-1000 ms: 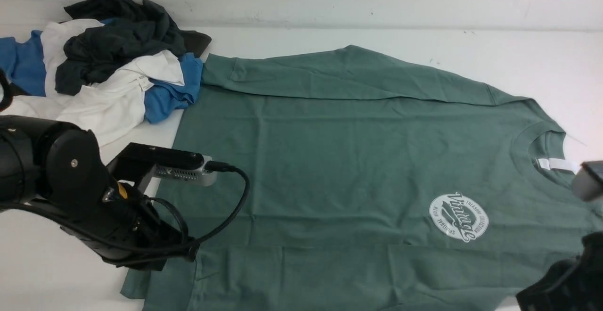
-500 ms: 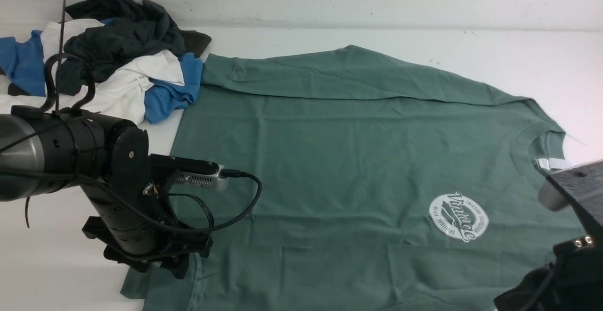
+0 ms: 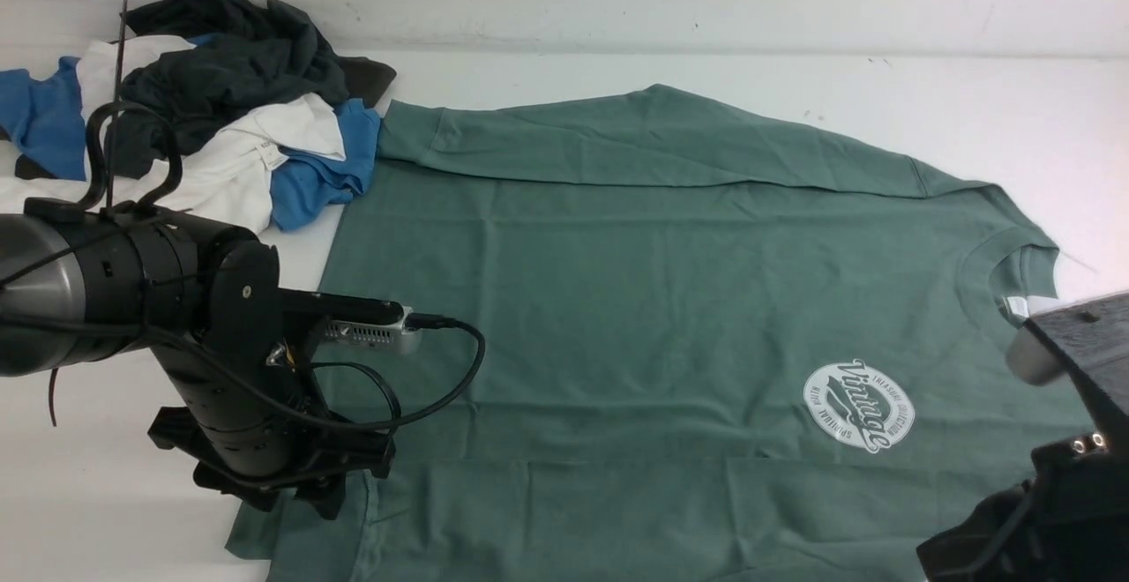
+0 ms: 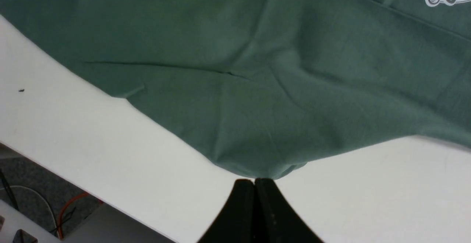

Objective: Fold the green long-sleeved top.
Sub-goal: Use the left arm to clamp the cuff closest to it

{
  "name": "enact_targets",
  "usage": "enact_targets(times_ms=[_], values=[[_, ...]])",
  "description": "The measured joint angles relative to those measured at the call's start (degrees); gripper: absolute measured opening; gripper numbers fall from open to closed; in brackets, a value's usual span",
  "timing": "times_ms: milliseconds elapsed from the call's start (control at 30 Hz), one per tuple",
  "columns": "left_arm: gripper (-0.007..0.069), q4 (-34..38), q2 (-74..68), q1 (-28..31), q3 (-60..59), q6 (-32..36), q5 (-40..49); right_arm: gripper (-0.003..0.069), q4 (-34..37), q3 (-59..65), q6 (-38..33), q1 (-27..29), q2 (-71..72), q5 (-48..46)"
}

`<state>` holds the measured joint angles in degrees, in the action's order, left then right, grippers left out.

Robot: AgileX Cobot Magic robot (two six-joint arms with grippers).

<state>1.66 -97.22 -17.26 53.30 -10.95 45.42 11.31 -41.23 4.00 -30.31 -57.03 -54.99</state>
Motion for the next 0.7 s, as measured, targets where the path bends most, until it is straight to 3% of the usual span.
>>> enact_targets(times_ms=[367, 500, 700], values=[[0.0363, -1.7, -2.4, 0.0, 0.3, -3.3, 0.0, -0.0011, 0.1, 0.0, 0.1, 0.0, 0.0, 0.3], [0.0320, -1.7, -2.5, 0.0, 0.4, -3.3, 0.5, -0.0011, 0.1, 0.0, 0.1, 0.0, 0.0, 0.3], [0.0070, -1.7, -2.0, 0.0, 0.4, -1.5, 3.2, -0.0011, 0.1, 0.0, 0.1, 0.0, 0.0, 0.3]])
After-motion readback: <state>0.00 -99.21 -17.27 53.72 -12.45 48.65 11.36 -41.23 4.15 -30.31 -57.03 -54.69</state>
